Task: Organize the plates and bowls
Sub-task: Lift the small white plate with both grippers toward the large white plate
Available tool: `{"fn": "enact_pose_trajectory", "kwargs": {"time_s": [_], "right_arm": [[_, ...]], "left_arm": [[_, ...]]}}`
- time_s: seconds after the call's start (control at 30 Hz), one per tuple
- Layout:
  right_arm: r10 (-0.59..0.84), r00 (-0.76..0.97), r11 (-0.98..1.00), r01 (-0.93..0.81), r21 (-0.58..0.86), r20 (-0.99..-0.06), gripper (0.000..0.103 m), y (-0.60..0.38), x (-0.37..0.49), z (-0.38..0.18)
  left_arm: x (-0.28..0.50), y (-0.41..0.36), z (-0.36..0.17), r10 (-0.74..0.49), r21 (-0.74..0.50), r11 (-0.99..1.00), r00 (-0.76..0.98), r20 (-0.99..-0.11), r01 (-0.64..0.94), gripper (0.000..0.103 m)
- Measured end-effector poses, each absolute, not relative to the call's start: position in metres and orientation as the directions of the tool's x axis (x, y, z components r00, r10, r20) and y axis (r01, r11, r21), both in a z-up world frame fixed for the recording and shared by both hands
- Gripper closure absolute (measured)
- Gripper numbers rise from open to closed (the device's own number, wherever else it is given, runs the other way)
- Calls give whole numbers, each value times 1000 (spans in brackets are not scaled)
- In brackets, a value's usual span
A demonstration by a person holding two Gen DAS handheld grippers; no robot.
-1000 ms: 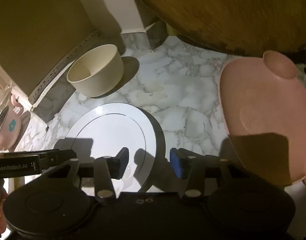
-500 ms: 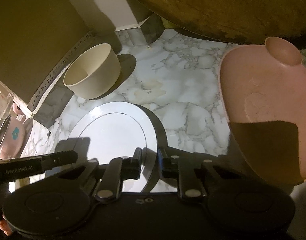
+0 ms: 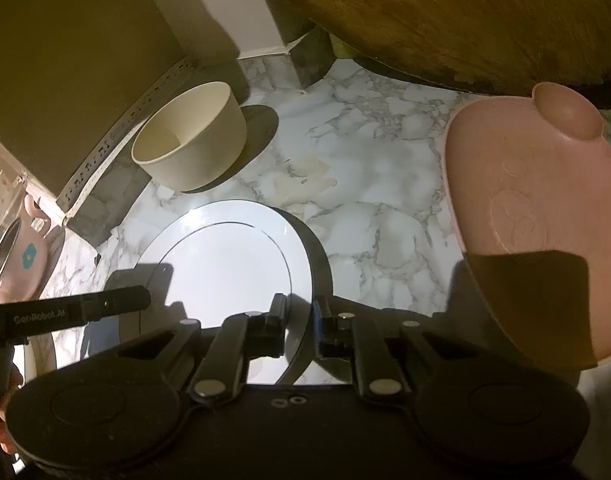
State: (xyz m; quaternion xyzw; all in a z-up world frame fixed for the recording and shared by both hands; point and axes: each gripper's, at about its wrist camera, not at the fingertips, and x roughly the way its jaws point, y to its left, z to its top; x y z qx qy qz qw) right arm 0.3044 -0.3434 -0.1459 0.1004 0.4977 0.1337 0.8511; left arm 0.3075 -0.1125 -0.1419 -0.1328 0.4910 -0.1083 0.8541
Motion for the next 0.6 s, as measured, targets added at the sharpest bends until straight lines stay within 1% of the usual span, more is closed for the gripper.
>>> {"fn": "enact_pose_trajectory", "kwargs": {"time_s": [0.33,0.6], "right_arm": [[336,483,942,-150,302,-809,92,-336,295,-135],[362,482,932,-176,317,-798,93,-322,288,-123]], "left_arm": [[292,-103,-140,-311,-342,939,497,-810,29,90],[274,-87,-128,-298,-344,939,513,-805,5,90]]}}
